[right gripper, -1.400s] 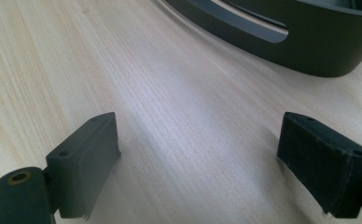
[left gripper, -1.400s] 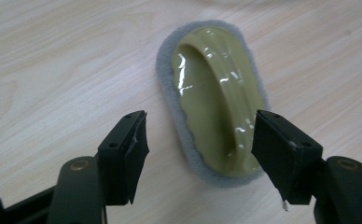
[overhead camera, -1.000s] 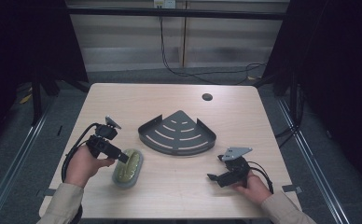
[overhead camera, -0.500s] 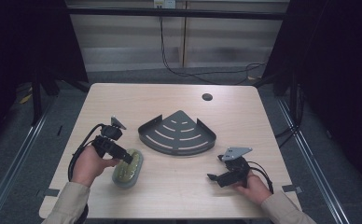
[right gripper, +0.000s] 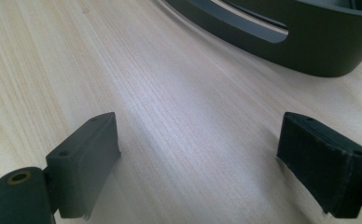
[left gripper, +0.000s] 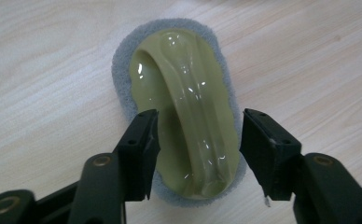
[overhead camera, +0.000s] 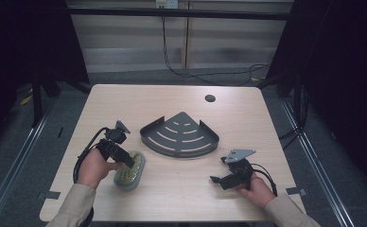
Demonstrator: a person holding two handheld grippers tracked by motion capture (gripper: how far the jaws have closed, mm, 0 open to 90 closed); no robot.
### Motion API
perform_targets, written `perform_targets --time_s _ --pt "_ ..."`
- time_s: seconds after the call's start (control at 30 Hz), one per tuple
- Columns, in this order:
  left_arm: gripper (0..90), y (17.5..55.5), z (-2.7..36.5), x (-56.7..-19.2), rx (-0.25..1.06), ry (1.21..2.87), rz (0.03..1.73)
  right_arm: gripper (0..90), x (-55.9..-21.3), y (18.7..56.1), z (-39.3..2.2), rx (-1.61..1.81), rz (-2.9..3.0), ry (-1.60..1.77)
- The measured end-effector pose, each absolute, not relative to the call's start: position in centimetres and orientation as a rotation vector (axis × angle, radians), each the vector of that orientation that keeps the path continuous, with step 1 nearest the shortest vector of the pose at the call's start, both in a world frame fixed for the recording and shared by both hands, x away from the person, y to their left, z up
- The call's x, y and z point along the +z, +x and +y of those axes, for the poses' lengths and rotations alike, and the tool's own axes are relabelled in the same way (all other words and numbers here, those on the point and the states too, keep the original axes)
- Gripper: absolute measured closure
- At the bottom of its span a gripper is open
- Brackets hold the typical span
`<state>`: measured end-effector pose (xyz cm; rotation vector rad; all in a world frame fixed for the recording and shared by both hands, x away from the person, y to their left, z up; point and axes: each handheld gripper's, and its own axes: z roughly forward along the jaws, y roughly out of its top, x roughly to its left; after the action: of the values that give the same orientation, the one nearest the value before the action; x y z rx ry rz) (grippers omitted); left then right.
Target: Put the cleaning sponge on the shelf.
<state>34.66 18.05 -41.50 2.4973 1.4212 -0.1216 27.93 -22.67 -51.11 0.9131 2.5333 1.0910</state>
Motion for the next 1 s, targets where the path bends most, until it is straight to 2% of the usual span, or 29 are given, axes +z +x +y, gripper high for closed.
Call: perform_targets --time_s 0.43,0.7,1.0 --pt "57.5 34.8 17.9 -42.4 -0.166 2.505 1.456 12.1 -51.1 27.9 -22.7 1.091 2.533 0.913" --pt "71.2 34.9 17.5 -42.2 -0.146 2.525 1.431 12.1 -51.1 27.9 -22.7 1.091 2.533 0.914" --pt "71.8 35.1 17.6 -40.9 -0.107 2.551 1.399 12.1 -51.1 27.9 -22.7 1.091 2.533 0.913"
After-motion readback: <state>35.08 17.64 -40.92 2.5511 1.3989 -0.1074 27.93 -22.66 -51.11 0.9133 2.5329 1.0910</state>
